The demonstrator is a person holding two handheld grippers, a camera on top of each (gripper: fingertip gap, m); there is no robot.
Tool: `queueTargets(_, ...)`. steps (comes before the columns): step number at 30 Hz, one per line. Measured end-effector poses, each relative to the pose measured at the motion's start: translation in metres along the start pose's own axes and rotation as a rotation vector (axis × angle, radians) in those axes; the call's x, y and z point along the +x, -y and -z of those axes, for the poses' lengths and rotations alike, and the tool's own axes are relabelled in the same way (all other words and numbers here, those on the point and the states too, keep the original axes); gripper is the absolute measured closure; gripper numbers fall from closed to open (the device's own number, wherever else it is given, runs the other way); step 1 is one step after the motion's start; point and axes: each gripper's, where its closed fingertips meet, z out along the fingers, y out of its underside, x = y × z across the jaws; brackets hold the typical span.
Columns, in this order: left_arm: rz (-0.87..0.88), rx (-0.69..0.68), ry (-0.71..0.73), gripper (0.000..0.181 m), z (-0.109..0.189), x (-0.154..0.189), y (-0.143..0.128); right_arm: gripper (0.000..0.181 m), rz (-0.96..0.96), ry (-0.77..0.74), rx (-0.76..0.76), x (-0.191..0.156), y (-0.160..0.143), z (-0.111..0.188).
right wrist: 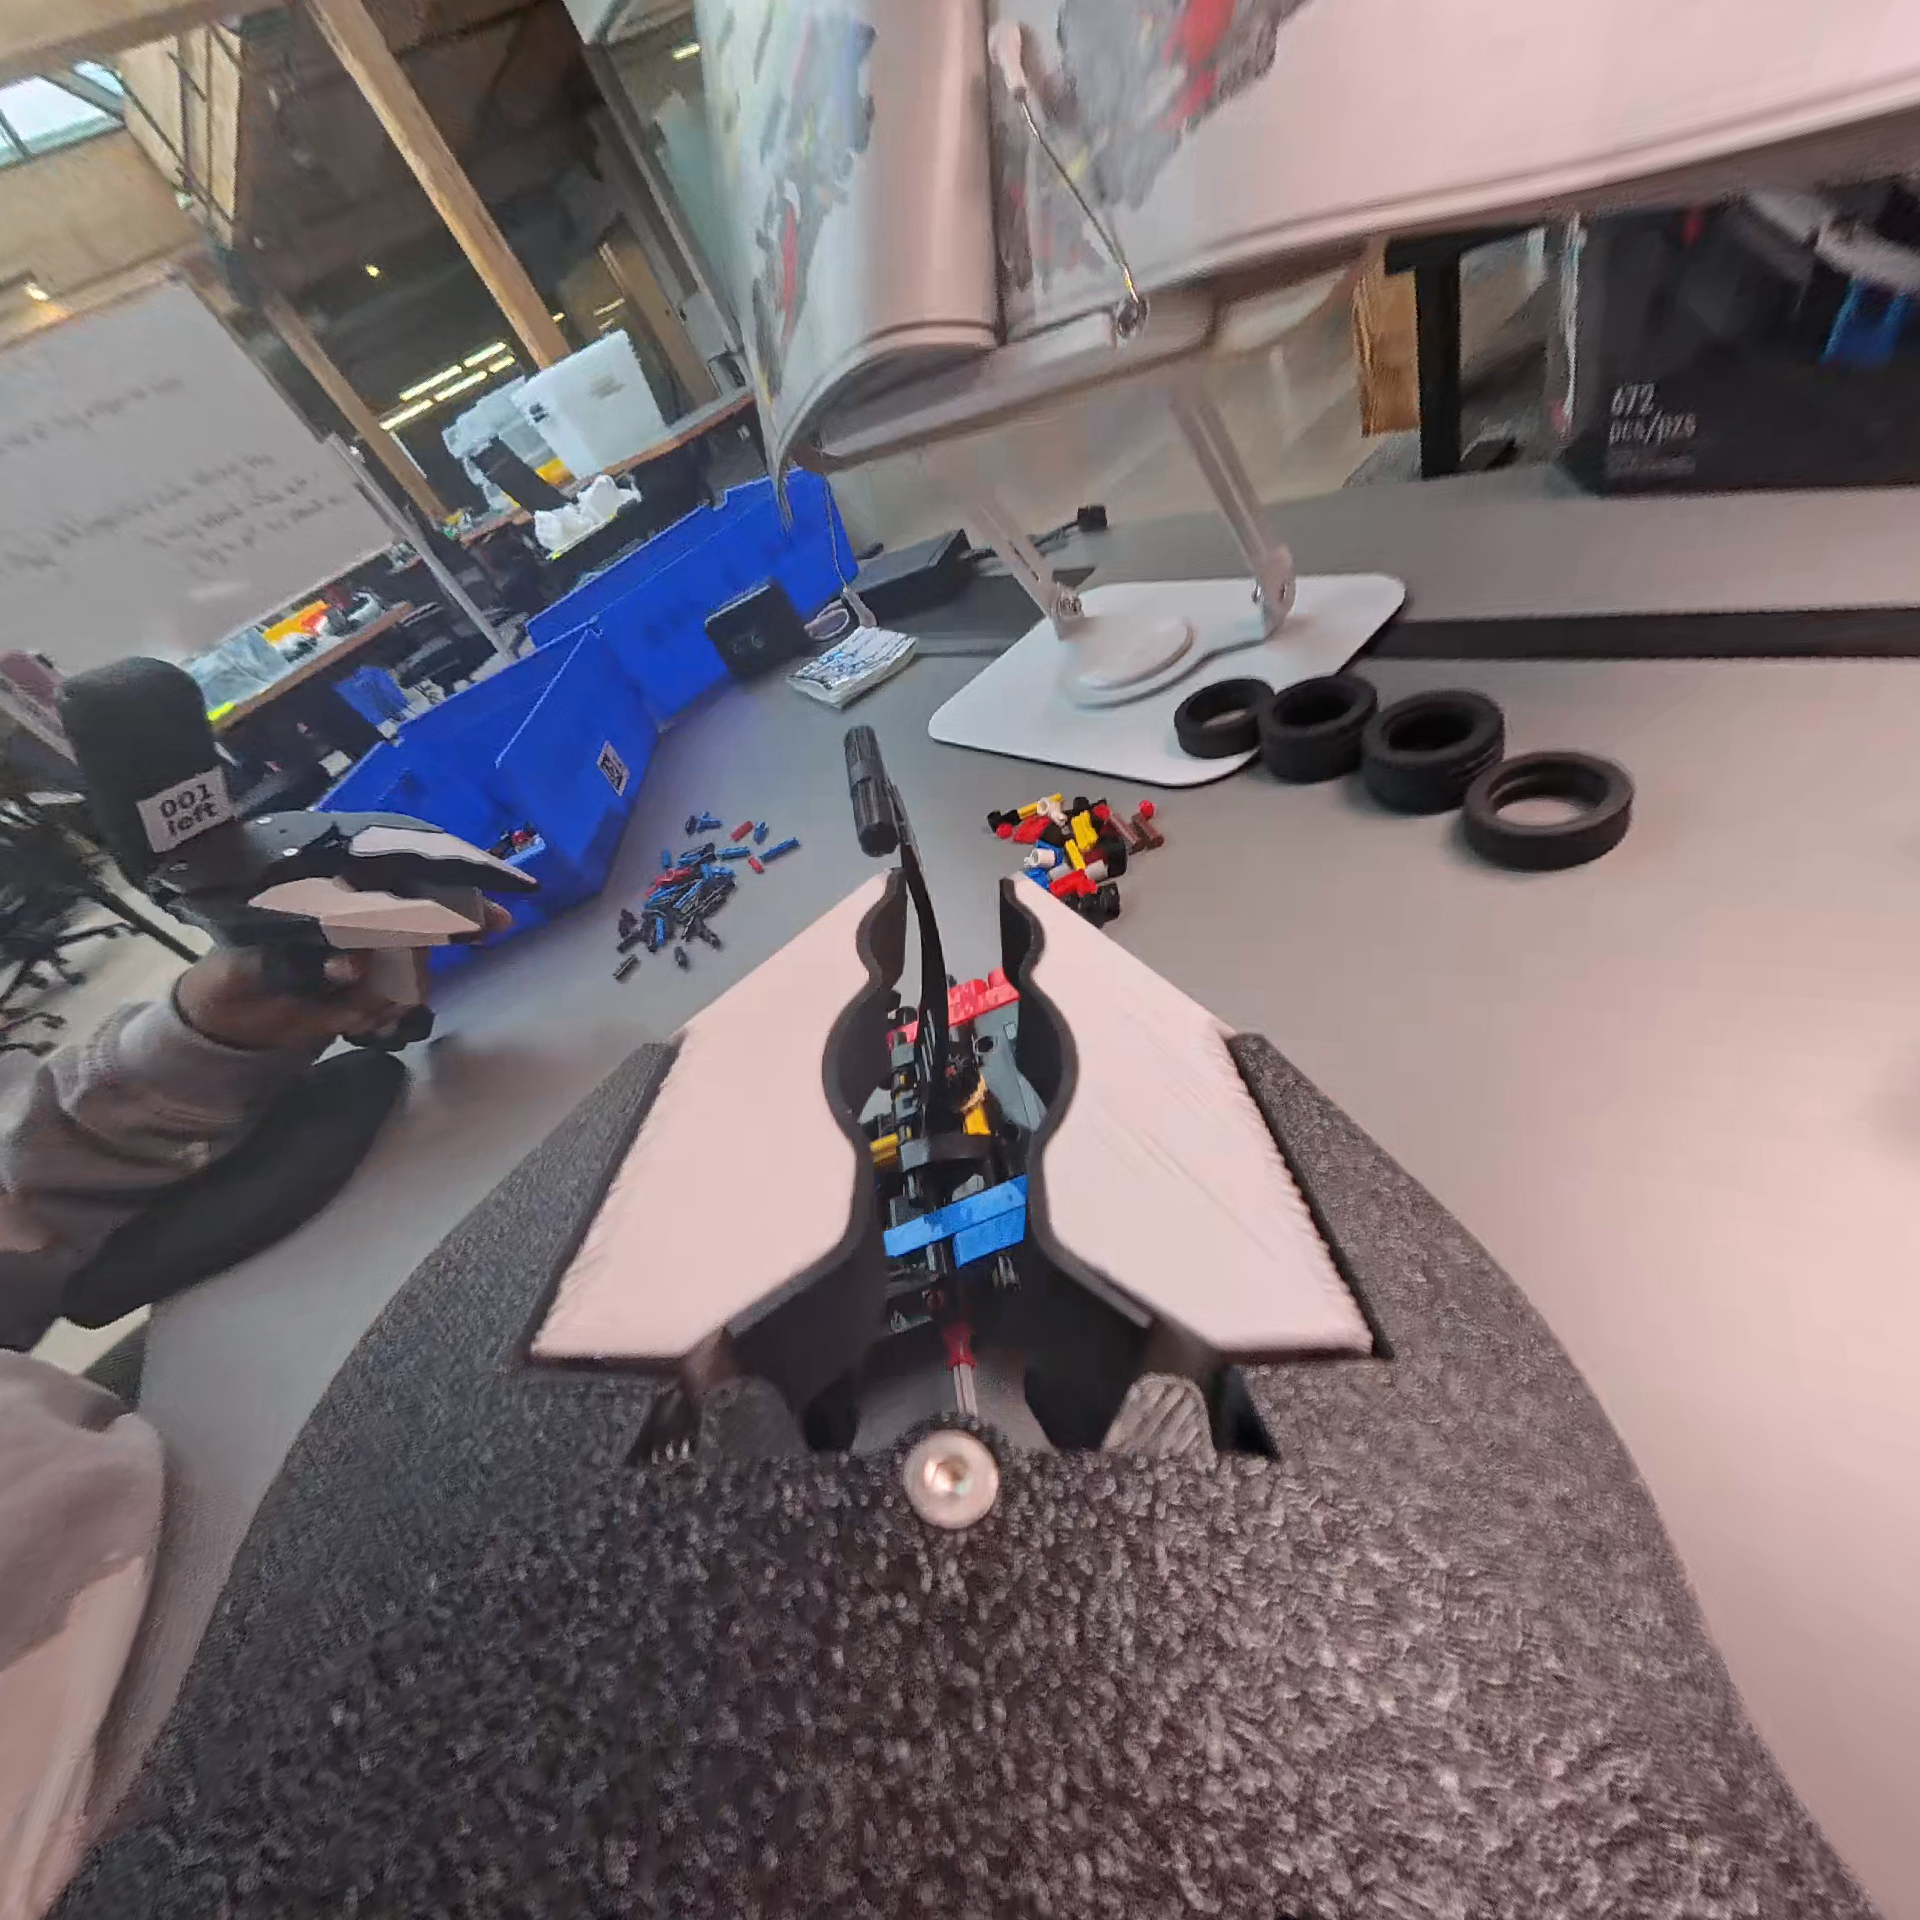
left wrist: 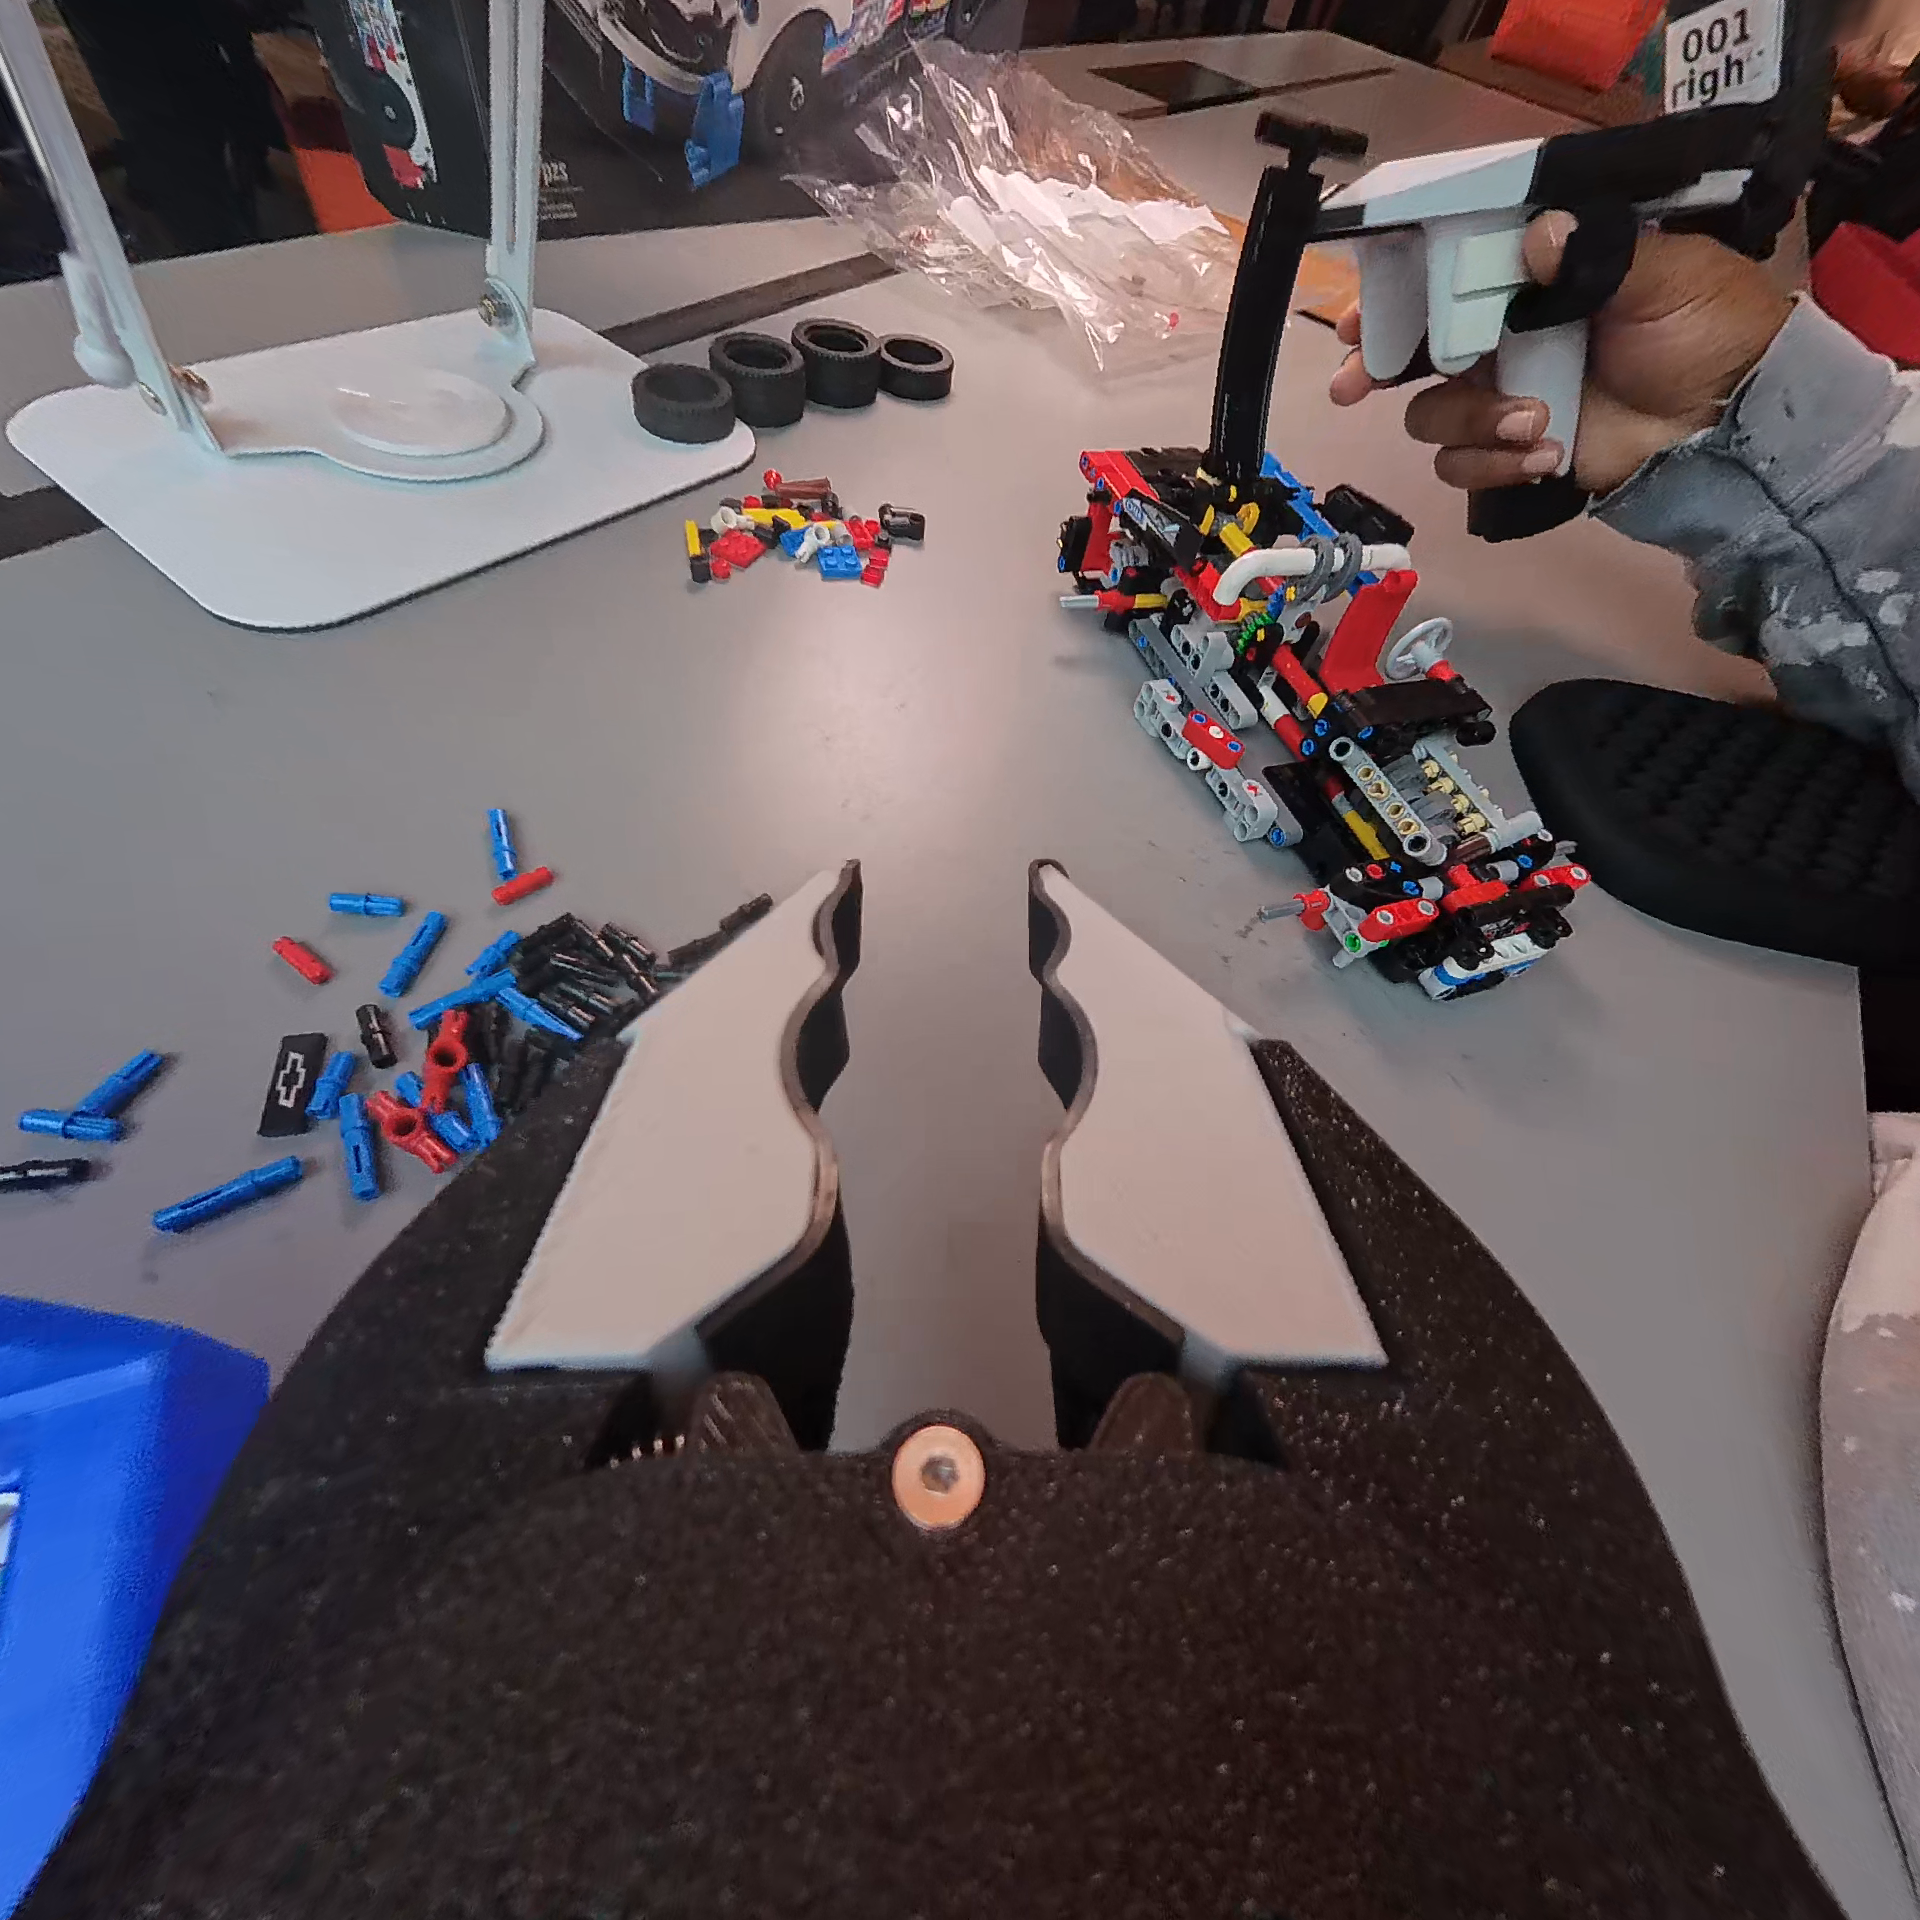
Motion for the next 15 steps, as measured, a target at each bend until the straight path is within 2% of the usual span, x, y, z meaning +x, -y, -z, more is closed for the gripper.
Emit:
queueTargets(4, -0.002, 0.077, 0.022, 0.151, 0.007, -0.004, 0.014, 0.162, 0.158, -0.024, -0.017, -0.01, 0.004, -0.003)
queueTargets(7, 0.002, 0.093, 0.024, 0.151, 0.01, -0.005, 0.016, 0.162, 0.204, -0.107, -0.066, 0.005, -0.004, -0.011)
queueTargets(12, -0.005, 0.087, 0.024, 0.151, 0.009, -0.003, 0.015, 0.158, 0.037, -0.054, -0.016, 0.009, -0.005, -0.017)
queueTargets(15, -0.011, 0.083, 0.023, 0.151, 0.009, -0.002, 0.014, 0.158, 0.017, -0.021, 0.004, 0.004, -0.006, -0.016)
